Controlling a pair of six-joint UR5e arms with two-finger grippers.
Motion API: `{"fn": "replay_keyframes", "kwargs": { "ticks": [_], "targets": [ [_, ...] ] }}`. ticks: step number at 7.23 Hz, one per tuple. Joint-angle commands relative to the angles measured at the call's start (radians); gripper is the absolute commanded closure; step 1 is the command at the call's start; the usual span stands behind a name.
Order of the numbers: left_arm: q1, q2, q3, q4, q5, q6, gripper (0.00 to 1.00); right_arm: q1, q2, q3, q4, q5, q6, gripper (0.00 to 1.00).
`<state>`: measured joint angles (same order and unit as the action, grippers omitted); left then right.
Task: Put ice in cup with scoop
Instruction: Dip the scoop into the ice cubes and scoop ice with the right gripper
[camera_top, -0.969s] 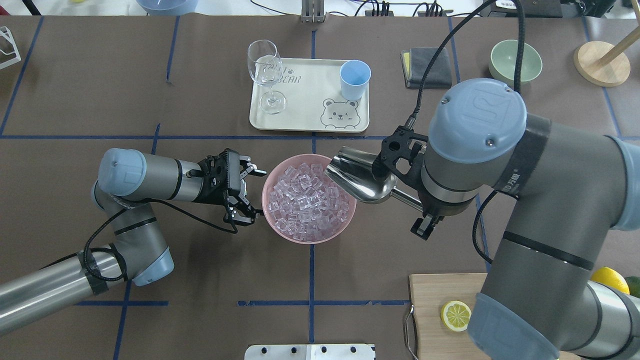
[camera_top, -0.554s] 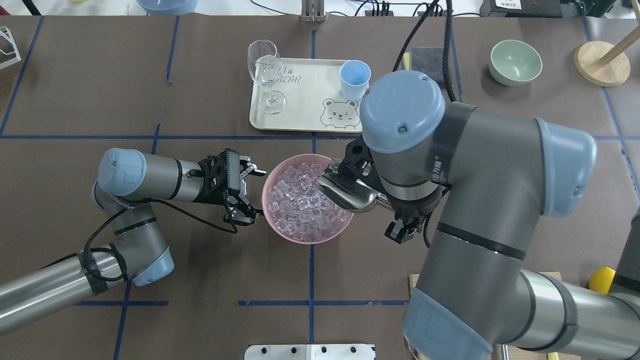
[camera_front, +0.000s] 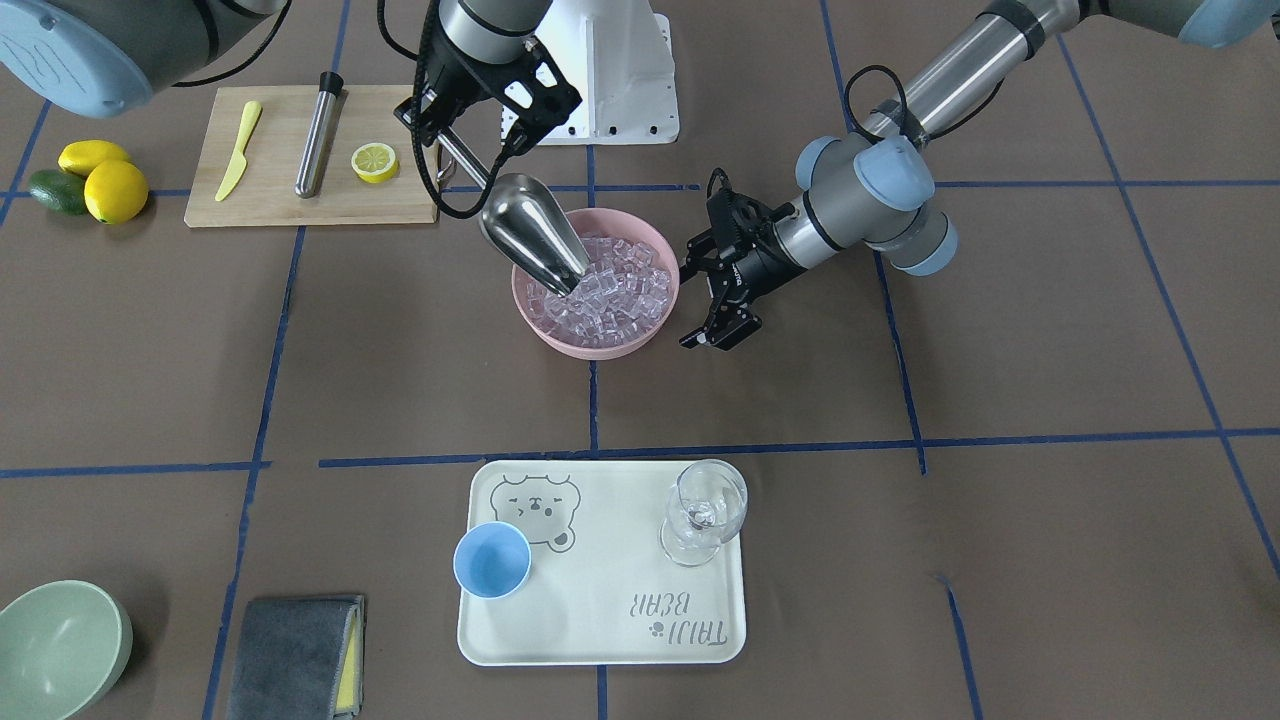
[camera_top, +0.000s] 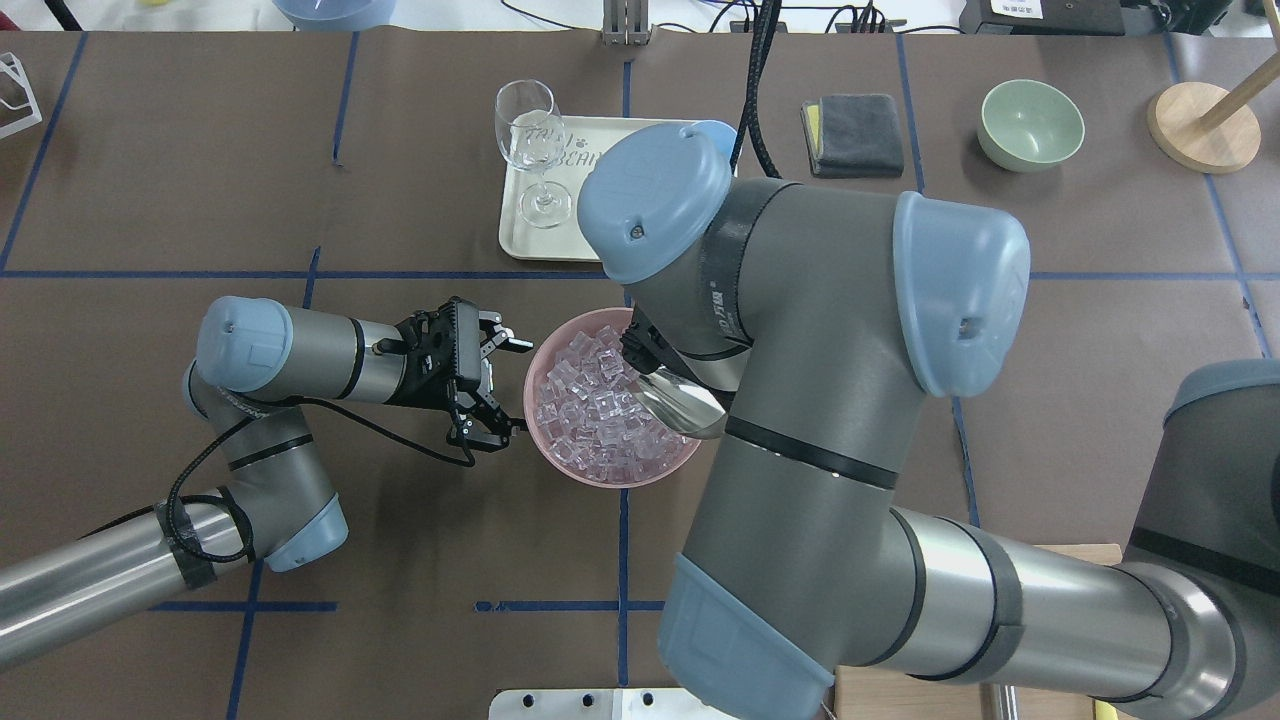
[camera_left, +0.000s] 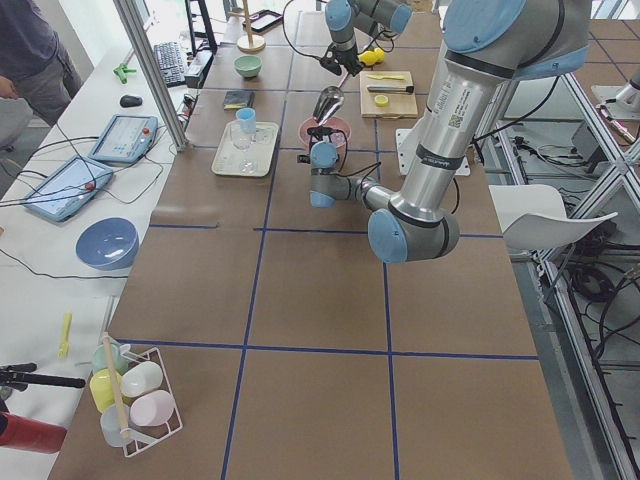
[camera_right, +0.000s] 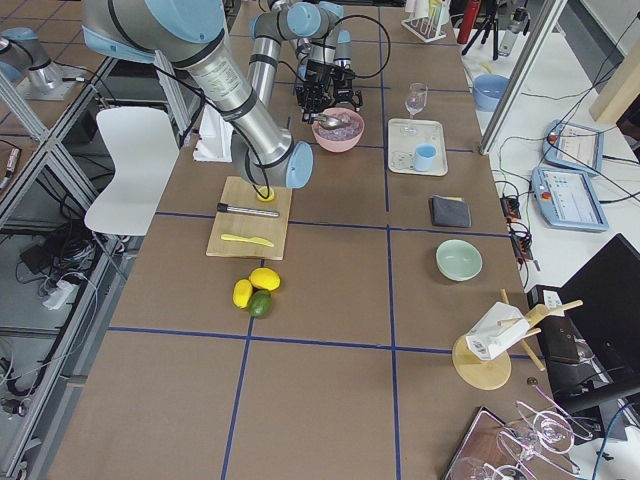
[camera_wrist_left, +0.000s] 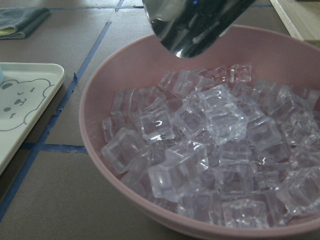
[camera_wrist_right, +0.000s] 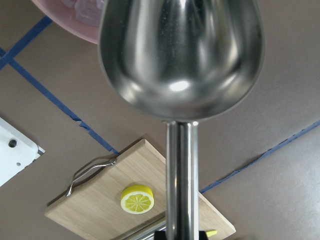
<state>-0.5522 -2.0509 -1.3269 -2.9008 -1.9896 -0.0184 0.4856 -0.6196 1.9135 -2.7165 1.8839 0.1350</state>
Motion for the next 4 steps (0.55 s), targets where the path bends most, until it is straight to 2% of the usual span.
{"fn": "replay_keyframes", "kwargs": {
  "ticks": [1, 2, 4],
  "targets": [
    [0.002, 0.000, 0.000, 0.000, 0.000, 0.000, 0.00, -0.018, 0.093, -0.136, -0.057, -0.002, 0.000, 1.00],
    [0.000, 0.000, 0.002, 0.000, 0.002, 0.000, 0.00, -0.031, 0.121, -0.195, -0.060, -0.015, -0.002, 1.00],
    [0.000, 0.000, 0.000, 0.000, 0.002, 0.000, 0.00, -0.039, 0.138, -0.212, -0.093, -0.037, -0.023, 1.00]
  ]
}}
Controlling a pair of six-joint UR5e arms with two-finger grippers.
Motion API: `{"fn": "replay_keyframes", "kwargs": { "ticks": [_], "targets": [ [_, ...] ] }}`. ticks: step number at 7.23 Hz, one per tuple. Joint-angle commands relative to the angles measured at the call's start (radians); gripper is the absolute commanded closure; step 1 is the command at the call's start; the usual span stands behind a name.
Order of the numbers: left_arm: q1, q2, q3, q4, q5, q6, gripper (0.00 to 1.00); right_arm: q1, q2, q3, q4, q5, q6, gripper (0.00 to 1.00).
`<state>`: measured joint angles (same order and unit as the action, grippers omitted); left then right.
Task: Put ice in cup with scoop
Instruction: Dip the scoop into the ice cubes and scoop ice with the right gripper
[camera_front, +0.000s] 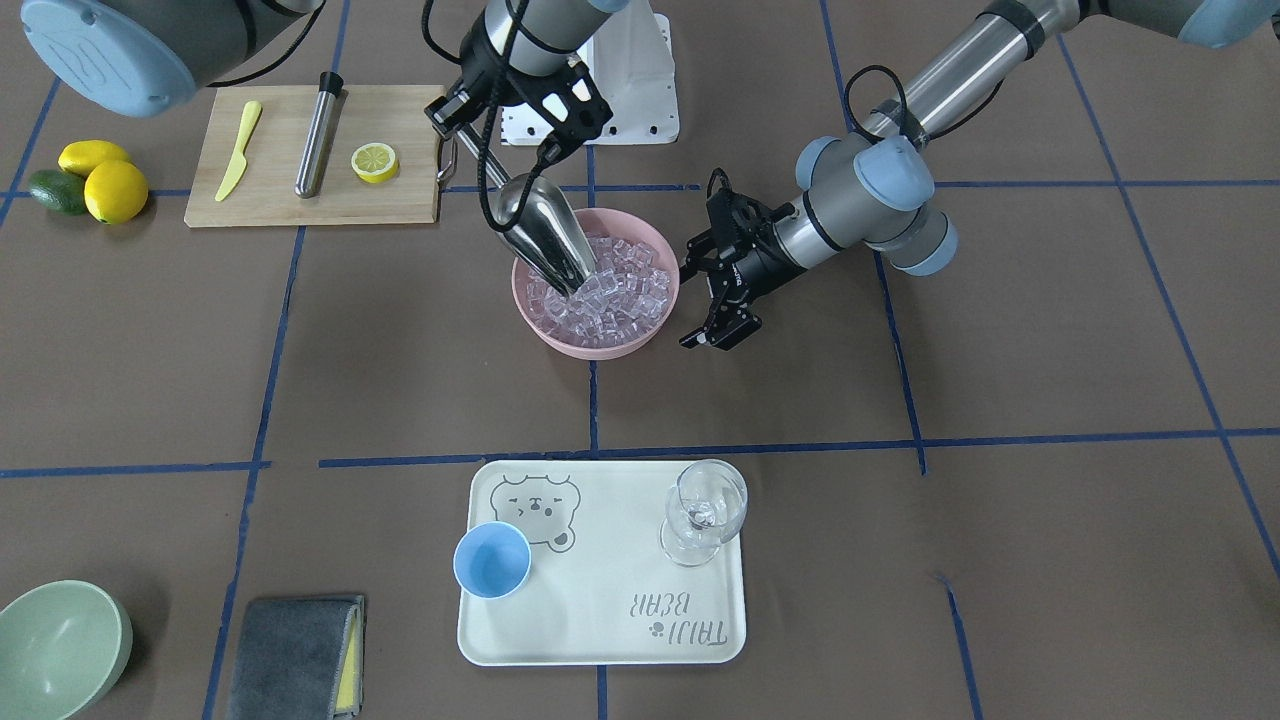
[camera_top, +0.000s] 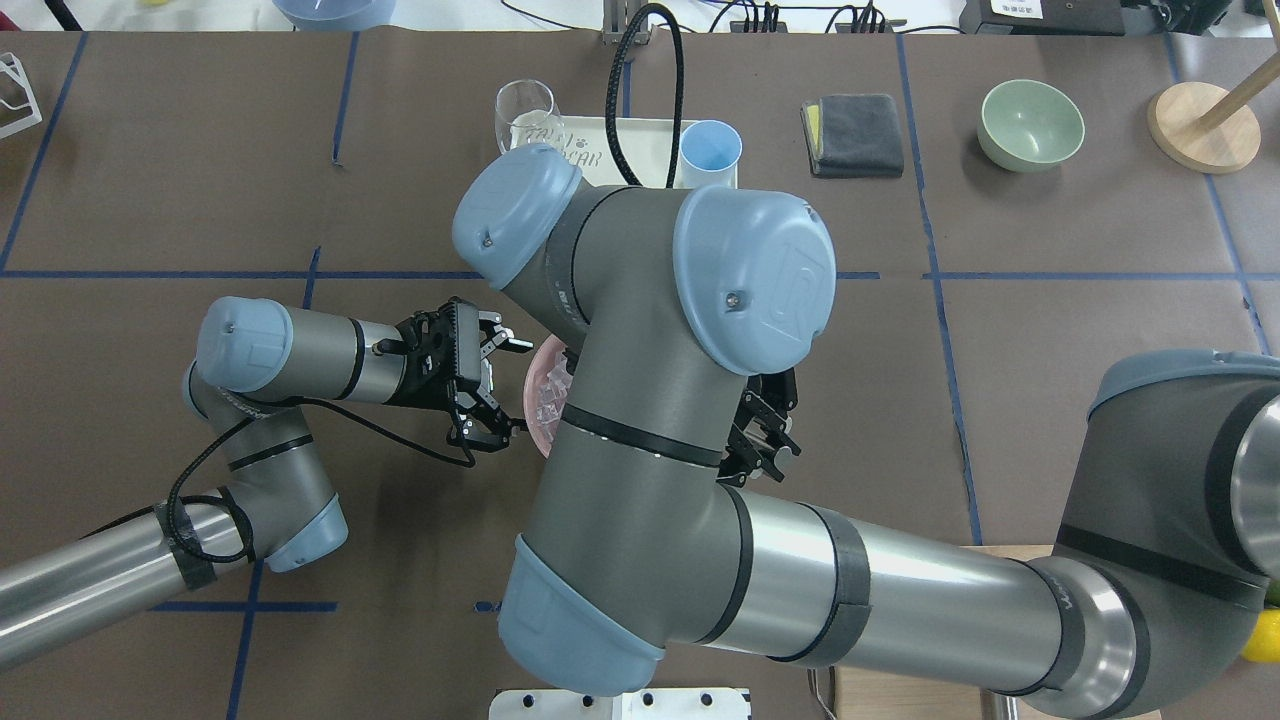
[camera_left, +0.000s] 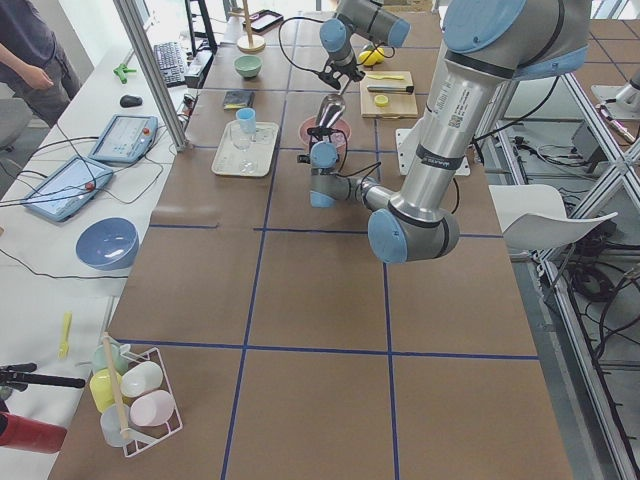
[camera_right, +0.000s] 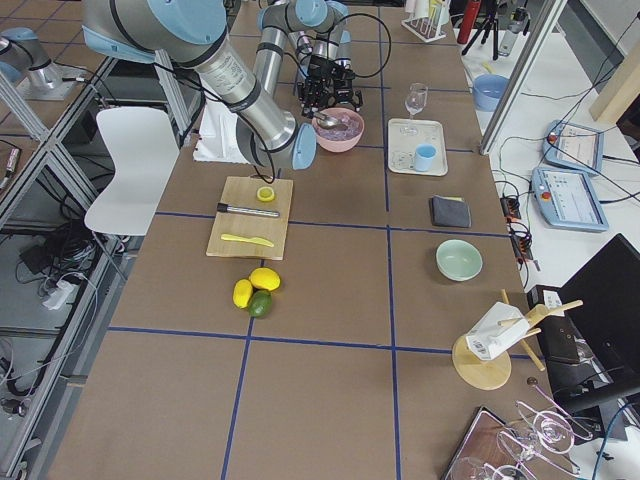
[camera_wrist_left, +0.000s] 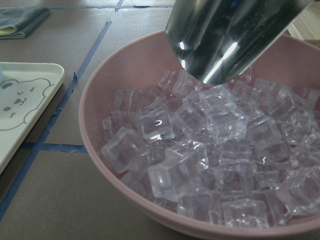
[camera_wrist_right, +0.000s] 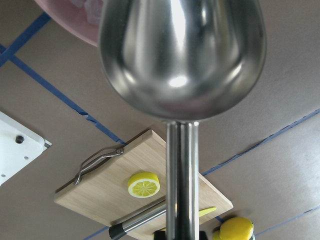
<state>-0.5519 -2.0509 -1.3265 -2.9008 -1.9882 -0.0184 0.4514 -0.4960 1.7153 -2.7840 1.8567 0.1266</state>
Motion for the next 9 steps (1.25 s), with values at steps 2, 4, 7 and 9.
{"fn": "replay_keyframes", "kwargs": {
  "ticks": [2, 4, 7, 9],
  "targets": [
    [0.000, 0.000, 0.000, 0.000, 0.000, 0.000, 0.00, -0.005, 0.036, -0.008, -0.091, -0.010, -0.053, 1.00],
    [0.000, 0.000, 0.000, 0.000, 0.000, 0.000, 0.00, -0.016, 0.036, -0.017, -0.103, -0.019, -0.053, 1.00],
    [0.000, 0.000, 0.000, 0.000, -0.001, 0.000, 0.00, -0.033, 0.048, -0.095, -0.097, -0.036, -0.053, 1.00],
    [0.001, 0.000, 0.000, 0.000, 0.000, 0.000, 0.00, -0.036, 0.051, -0.118, -0.048, -0.050, -0.054, 1.00]
  ]
}}
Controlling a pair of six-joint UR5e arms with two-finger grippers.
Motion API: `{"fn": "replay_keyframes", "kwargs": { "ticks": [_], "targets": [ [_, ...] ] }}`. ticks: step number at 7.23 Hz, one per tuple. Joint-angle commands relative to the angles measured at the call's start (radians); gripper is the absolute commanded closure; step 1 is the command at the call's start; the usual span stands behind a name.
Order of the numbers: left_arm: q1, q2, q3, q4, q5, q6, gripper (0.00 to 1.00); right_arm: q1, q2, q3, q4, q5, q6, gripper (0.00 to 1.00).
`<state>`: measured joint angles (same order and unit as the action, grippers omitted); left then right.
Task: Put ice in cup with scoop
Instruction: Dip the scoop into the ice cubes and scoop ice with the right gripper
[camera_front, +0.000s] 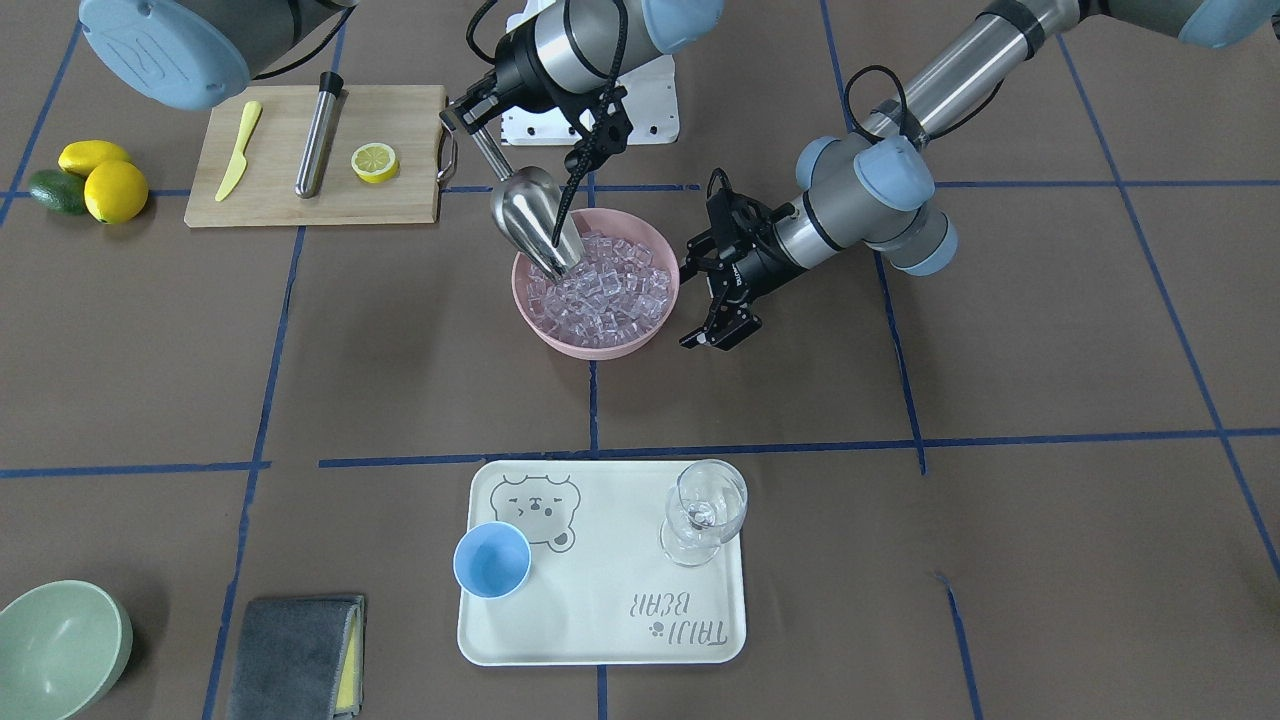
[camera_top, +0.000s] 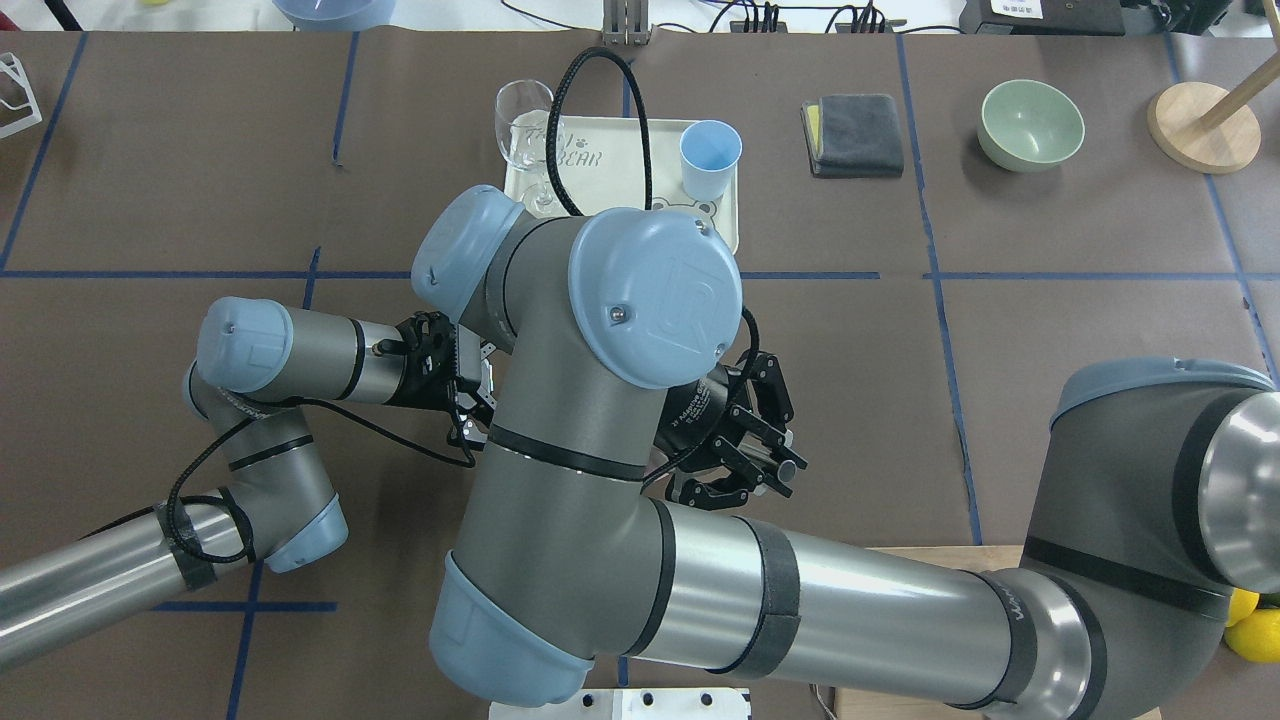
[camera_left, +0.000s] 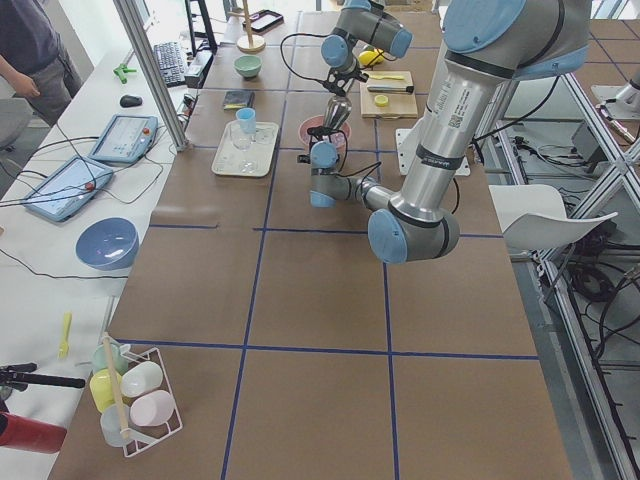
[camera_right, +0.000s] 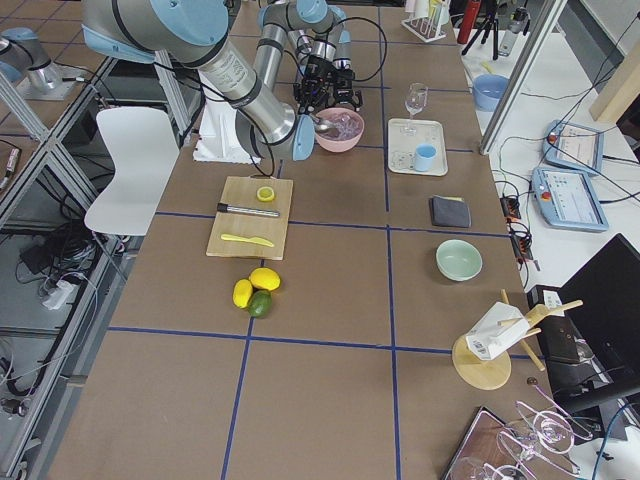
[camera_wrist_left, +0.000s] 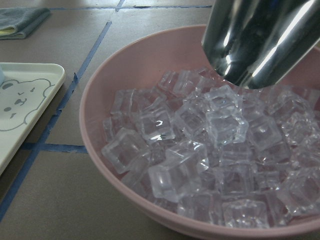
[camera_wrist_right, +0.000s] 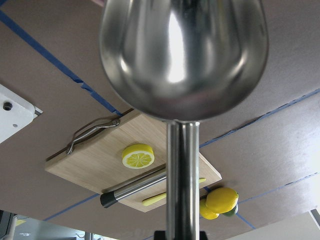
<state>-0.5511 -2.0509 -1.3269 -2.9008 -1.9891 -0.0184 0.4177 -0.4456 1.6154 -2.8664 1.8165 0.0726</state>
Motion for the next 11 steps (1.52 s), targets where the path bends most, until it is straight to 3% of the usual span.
{"fn": "replay_keyframes", "kwargs": {
  "ticks": [1, 9, 11],
  "targets": [
    [-0.001, -0.002, 0.000, 0.000, 0.001, 0.000, 0.00, -0.004, -0.011, -0.029, 0.094, -0.010, -0.001, 1.00],
    [-0.001, -0.003, 0.000, 0.000, 0.001, 0.000, 0.00, -0.010, -0.142, -0.028, 0.389, -0.029, 0.004, 1.00],
    [-0.001, -0.003, 0.000, 0.000, 0.001, 0.000, 0.00, -0.010, -0.232, 0.058, 0.476, -0.029, 0.015, 1.00]
  ]
}}
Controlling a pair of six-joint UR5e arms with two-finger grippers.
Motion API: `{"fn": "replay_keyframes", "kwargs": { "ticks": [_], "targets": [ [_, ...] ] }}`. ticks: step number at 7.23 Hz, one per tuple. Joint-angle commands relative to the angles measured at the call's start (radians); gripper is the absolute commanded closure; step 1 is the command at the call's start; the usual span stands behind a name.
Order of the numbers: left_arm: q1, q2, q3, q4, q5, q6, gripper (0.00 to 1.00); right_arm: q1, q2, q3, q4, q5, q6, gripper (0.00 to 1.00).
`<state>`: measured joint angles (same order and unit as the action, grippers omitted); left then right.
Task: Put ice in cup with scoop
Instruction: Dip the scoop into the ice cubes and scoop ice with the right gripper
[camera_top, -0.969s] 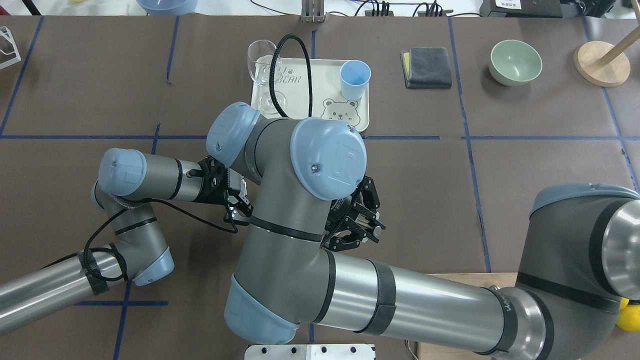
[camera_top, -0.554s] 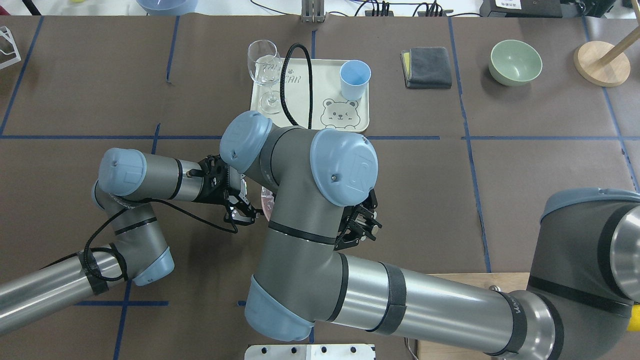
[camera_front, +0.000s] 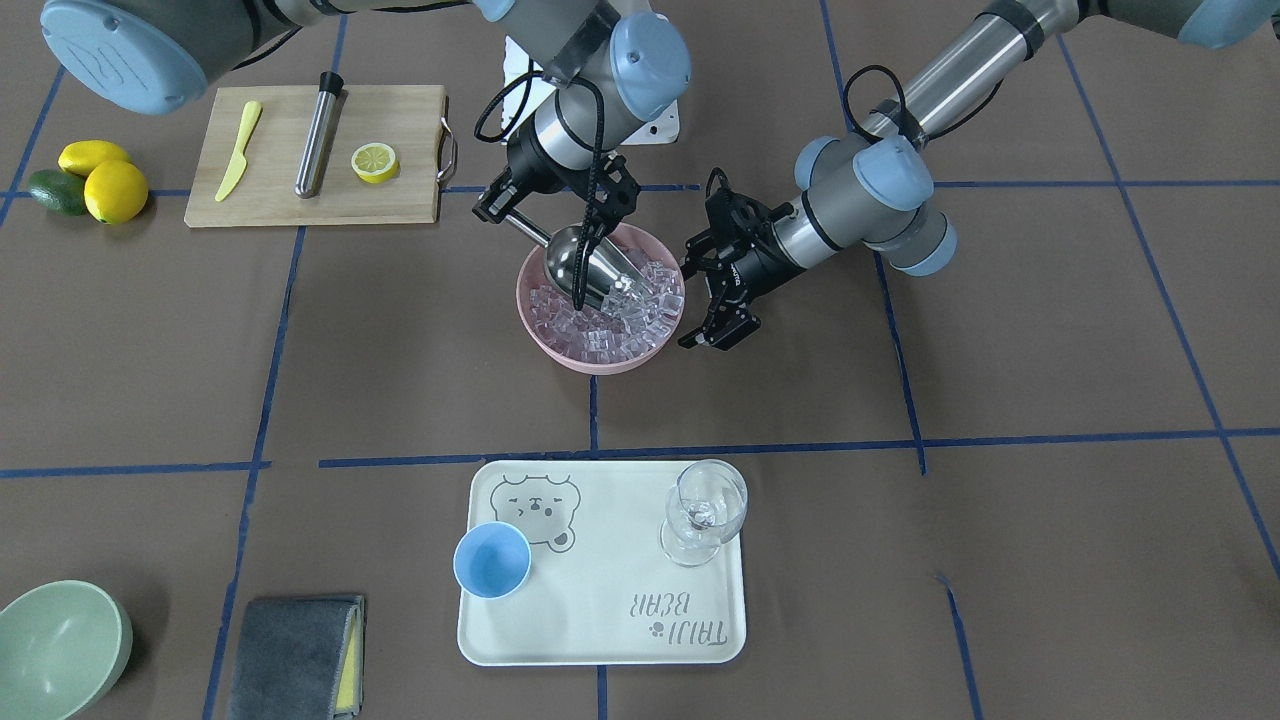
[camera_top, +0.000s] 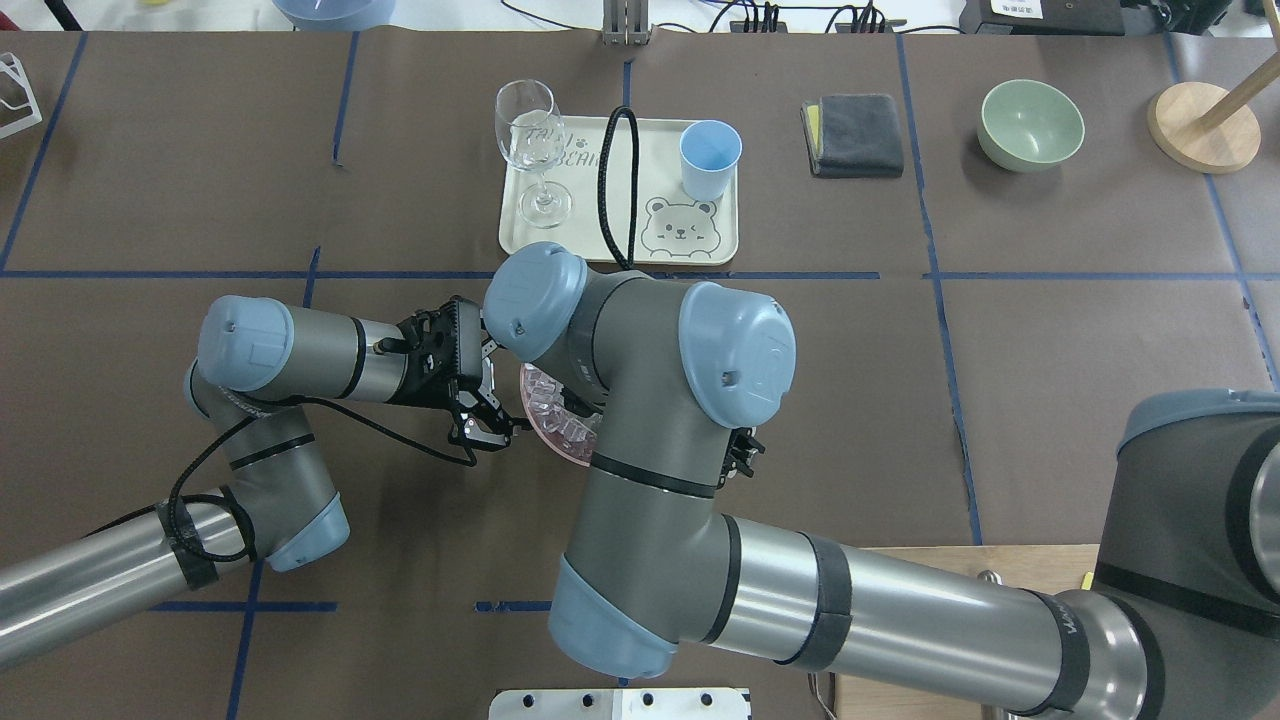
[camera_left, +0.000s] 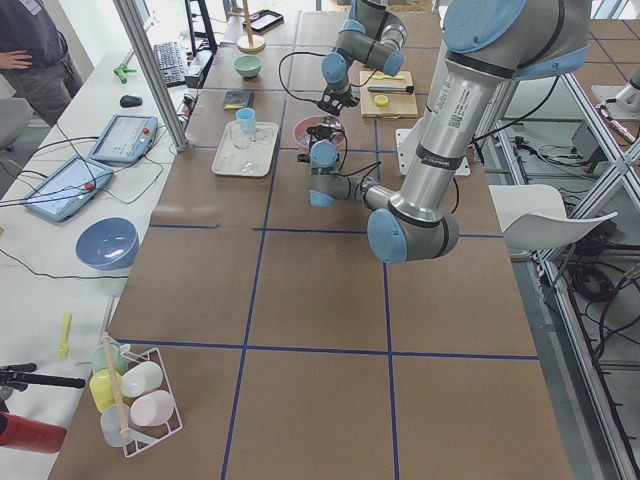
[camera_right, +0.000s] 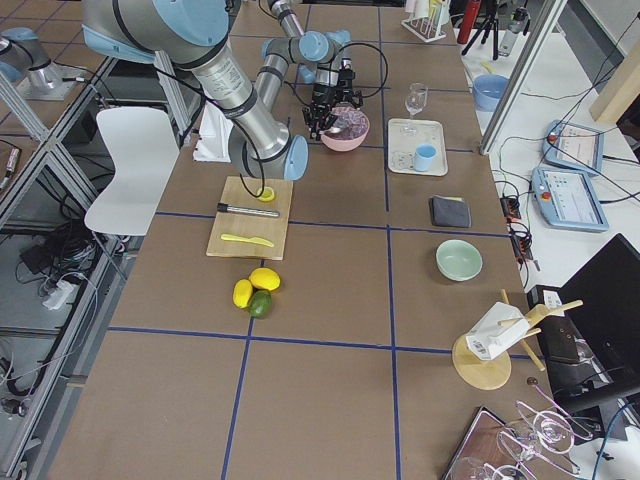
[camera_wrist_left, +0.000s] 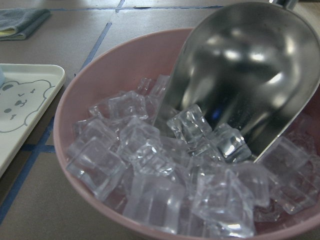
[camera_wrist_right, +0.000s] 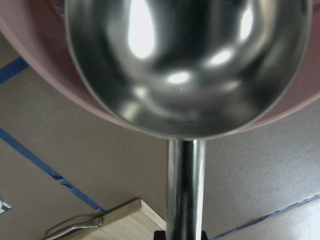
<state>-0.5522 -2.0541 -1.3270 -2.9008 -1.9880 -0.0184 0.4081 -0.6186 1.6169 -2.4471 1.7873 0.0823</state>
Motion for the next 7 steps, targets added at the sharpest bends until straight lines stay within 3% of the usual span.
{"fn": "replay_keyframes", "kwargs": {
  "ticks": [1, 7],
  "targets": [
    [0.000, 0.000, 0.000, 0.000, 0.000, 0.000, 0.00, 0.000, -0.105, 0.117, 0.072, 0.000, 0.005, 1.00],
    [0.000, -0.001, 0.000, 0.000, 0.000, 0.000, 0.00, 0.081, -0.168, 0.242, 0.120, 0.050, 0.011, 1.00]
  ]
}}
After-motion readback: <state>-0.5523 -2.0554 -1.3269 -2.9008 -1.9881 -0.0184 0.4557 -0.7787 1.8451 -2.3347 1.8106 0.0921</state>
